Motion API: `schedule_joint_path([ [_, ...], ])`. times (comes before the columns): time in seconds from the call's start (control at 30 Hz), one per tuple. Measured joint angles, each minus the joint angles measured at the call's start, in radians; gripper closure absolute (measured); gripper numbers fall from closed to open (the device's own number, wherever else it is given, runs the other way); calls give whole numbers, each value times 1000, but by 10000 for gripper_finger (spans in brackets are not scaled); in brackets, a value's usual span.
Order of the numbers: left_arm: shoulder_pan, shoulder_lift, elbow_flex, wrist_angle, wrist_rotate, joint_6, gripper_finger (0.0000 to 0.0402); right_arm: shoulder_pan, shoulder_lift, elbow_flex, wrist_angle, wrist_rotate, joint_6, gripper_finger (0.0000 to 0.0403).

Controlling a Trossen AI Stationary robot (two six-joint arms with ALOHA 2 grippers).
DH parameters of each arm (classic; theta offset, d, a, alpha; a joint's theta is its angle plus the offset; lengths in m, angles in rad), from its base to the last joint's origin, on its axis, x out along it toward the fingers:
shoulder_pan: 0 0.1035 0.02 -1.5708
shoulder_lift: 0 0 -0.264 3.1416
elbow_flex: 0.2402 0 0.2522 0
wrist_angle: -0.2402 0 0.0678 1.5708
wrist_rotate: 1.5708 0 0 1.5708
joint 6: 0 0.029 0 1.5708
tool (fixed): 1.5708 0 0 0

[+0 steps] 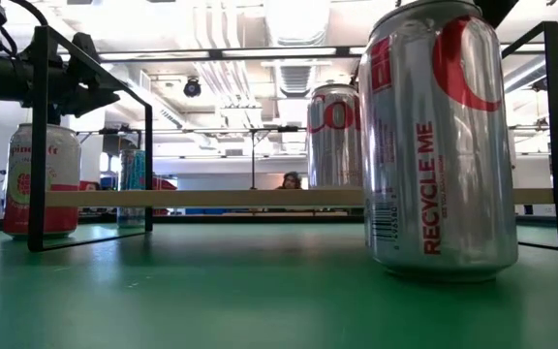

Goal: Place canned beverage on shelf
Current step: Put the red and silver soda can on the shelf and align with the other red and silver soda can

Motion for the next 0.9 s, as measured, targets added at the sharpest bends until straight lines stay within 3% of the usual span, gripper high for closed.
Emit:
schedule_joint_path([
  [0.6,0,0,0,0,0,0,264,-55,0,-1,50,1,-397,13],
  [0.9,0,0,0,0,0,0,264,-66,28,-15,87,-33,-418,14],
])
